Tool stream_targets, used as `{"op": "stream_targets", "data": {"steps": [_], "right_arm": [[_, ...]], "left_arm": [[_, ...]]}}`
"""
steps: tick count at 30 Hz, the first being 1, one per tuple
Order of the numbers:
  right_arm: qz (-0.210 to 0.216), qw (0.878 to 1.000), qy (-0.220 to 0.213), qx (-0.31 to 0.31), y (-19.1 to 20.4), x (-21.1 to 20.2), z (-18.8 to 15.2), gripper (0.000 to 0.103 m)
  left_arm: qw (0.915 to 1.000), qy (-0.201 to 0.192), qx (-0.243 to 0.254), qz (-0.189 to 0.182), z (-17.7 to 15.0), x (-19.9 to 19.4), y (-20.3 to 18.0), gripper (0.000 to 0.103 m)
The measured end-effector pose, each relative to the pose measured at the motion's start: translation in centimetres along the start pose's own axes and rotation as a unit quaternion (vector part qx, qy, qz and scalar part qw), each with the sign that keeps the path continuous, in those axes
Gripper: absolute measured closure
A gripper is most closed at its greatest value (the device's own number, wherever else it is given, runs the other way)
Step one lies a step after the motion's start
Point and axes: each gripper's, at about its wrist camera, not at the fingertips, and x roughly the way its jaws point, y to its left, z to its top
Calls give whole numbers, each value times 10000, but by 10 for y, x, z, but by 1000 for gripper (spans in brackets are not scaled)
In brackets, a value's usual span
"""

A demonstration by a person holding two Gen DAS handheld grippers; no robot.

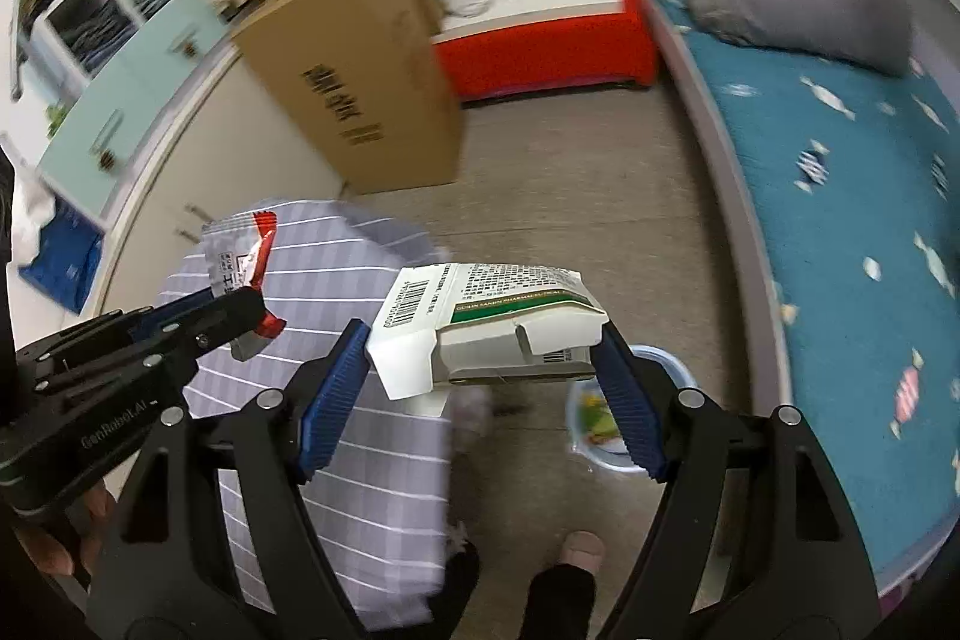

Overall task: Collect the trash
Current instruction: 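Lift and carry the snack bag and white box over to the bucket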

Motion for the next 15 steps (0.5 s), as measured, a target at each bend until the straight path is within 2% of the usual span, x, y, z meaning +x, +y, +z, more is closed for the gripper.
{"op": "stream_targets", "data": {"steps": [7,15], "right_arm": [[-319,9981,-179,493,-84,-39,-12,29],[-498,9949,-362,804,-133,-65,-18,29]], "left_arm": [[9987,157,421,-250,0,19,-87,80],[9950,314,867,-373,3,39,-146,80]]}}
